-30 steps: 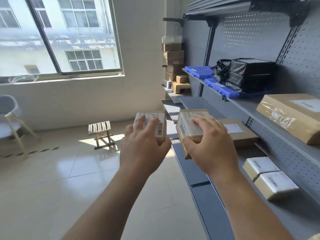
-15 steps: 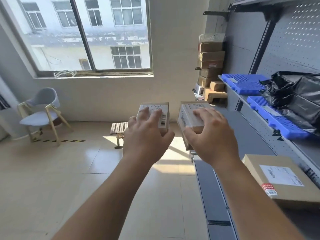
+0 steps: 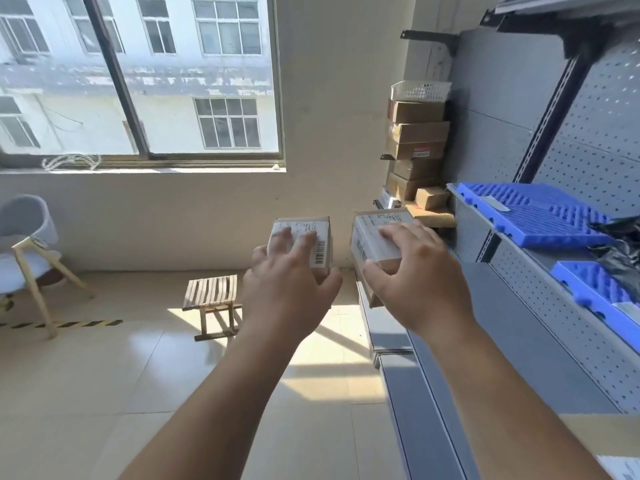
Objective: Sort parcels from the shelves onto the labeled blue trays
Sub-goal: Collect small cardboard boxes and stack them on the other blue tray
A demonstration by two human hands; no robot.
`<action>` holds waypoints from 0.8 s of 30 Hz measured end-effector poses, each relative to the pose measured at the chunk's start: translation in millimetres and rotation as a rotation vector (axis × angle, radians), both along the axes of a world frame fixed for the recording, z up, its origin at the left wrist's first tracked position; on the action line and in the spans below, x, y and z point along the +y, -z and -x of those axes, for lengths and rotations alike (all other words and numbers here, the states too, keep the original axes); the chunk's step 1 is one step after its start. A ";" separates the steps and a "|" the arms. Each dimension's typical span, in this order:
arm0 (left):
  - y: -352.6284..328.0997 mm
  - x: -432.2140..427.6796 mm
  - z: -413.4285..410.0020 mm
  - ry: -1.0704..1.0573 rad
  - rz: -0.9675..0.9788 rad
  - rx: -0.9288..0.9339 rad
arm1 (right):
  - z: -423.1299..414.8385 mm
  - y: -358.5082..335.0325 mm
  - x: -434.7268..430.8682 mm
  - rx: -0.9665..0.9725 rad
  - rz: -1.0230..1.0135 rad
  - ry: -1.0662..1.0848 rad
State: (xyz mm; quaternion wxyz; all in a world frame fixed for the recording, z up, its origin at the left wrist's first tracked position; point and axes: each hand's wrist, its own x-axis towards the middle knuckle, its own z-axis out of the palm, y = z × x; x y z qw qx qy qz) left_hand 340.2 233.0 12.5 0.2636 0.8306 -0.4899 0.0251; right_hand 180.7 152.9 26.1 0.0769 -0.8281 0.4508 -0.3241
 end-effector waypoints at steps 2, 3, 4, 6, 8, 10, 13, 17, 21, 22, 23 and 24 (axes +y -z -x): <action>-4.8 -36.7 -24.0 0.029 0.002 0.004 | -20.7 -5.2 -31.0 -0.015 0.003 0.031; -6.6 -54.3 -33.8 0.046 0.004 0.002 | -29.5 -7.0 -45.5 -0.023 0.004 0.048; -7.8 -71.7 -42.3 0.065 0.005 0.000 | -36.8 -8.2 -59.5 -0.030 0.004 0.066; -8.4 -104.6 -55.0 0.101 0.005 -0.001 | -47.6 -9.1 -86.7 -0.032 0.004 0.102; -7.9 -135.2 -63.0 0.137 0.006 -0.001 | -54.2 -8.4 -112.4 -0.026 0.000 0.129; -7.7 -165.7 -68.5 0.171 0.005 -0.004 | -58.5 -7.1 -138.7 -0.029 -0.002 0.154; -8.9 -214.7 -74.1 0.205 0.017 -0.024 | -62.0 -4.3 -183.5 -0.043 0.008 0.185; -13.8 -279.7 -69.2 0.243 0.044 -0.053 | -57.8 -1.4 -242.6 -0.086 0.023 0.214; -29.8 -342.4 -53.4 0.277 0.075 -0.075 | -43.6 -12.3 -303.3 -0.119 0.057 0.252; -34.5 -357.5 -48.5 0.288 0.084 -0.081 | -39.1 -16.4 -318.0 -0.131 0.069 0.263; -38.2 -370.3 -44.5 0.297 0.095 -0.084 | -35.4 -19.9 -330.0 -0.141 0.083 0.274; -40.8 -385.7 -39.3 0.307 0.110 -0.085 | -30.7 -22.4 -343.2 -0.149 0.092 0.285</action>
